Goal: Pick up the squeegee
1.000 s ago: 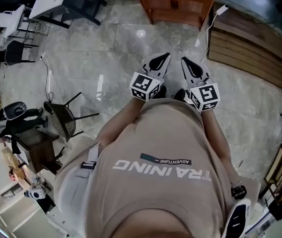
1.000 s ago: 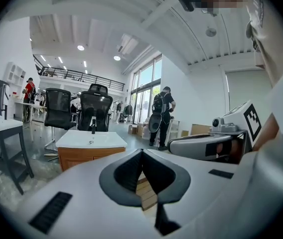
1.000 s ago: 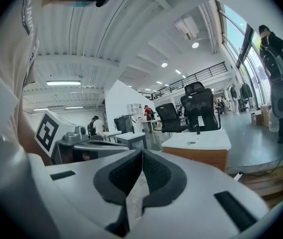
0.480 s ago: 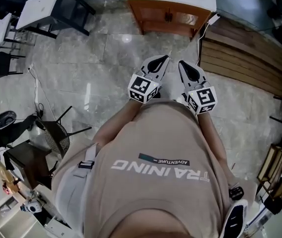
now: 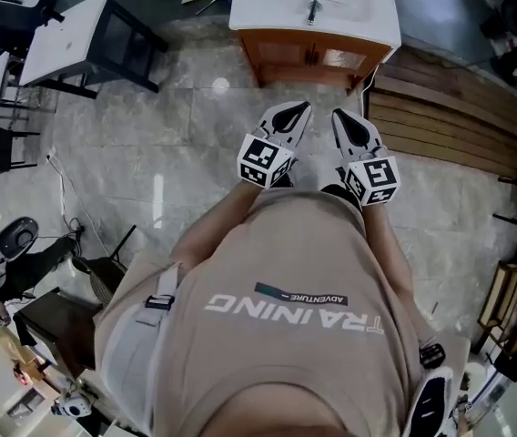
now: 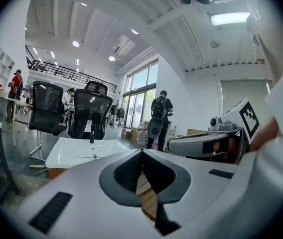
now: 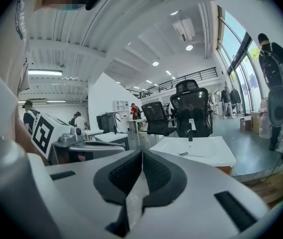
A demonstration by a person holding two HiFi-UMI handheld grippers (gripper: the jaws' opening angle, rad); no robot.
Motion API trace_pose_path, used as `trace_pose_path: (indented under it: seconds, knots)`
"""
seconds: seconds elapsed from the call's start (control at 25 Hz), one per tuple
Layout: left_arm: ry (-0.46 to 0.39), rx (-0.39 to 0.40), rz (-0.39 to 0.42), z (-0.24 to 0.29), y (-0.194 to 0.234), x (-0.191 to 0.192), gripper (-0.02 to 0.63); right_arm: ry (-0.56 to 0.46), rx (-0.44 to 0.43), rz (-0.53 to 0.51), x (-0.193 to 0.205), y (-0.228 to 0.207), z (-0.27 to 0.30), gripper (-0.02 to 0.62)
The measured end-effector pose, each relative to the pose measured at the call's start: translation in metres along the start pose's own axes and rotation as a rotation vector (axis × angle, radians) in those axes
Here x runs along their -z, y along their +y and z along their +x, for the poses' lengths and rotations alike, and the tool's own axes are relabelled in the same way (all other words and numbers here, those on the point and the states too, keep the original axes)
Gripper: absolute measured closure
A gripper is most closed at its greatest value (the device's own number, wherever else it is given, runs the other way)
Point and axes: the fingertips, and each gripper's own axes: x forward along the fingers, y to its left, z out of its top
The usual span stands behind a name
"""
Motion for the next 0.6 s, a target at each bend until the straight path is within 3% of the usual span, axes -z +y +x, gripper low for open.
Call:
trace_pose_path:
  seconds: [0.36, 0.6]
  knots:
    - [0.024, 0.008, -0.015, 0.042, 0.031, 0.003, 0.595, 0.008, 0.032, 0.016, -0.007, -0.046, 0.032, 0.563]
    - [0.038, -0.025, 0.001, 0.093, 0.059, -0.008, 0.595, 0.015, -0.040, -0.031, -0.009, -0.091, 0.071, 0.563]
